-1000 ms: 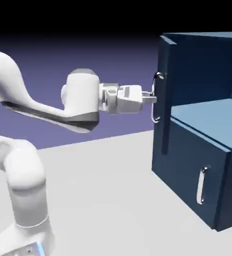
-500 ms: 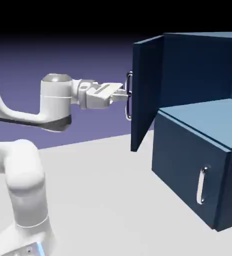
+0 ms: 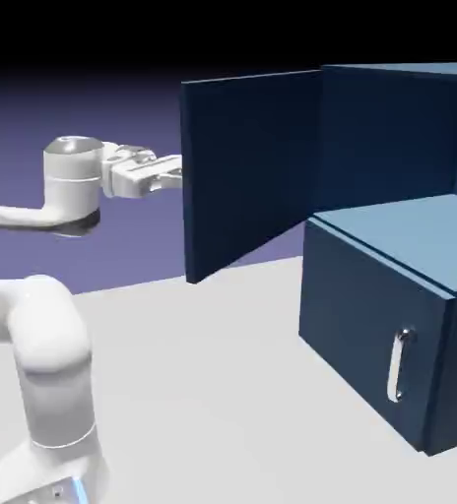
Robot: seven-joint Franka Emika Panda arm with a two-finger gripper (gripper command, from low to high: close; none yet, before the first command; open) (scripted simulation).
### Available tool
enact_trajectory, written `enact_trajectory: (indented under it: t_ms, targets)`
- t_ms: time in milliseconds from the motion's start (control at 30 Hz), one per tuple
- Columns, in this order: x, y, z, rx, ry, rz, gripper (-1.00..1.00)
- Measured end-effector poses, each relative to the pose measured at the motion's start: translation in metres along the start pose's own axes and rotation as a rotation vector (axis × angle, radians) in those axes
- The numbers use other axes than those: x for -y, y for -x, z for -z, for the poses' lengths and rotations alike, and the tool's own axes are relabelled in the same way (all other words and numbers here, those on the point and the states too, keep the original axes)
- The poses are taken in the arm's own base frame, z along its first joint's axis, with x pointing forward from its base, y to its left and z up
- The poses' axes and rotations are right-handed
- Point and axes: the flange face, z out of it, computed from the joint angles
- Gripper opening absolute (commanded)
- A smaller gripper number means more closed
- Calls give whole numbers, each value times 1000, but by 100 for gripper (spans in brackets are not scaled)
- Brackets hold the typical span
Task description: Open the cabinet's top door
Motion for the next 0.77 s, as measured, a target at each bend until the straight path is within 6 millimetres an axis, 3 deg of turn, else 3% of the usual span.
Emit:
enact_trajectory:
  t_ms: [367, 767]
  targets:
    - [35, 35, 97, -180, 181, 0, -100]
    - [80, 80, 169, -338, 339, 0, -100]
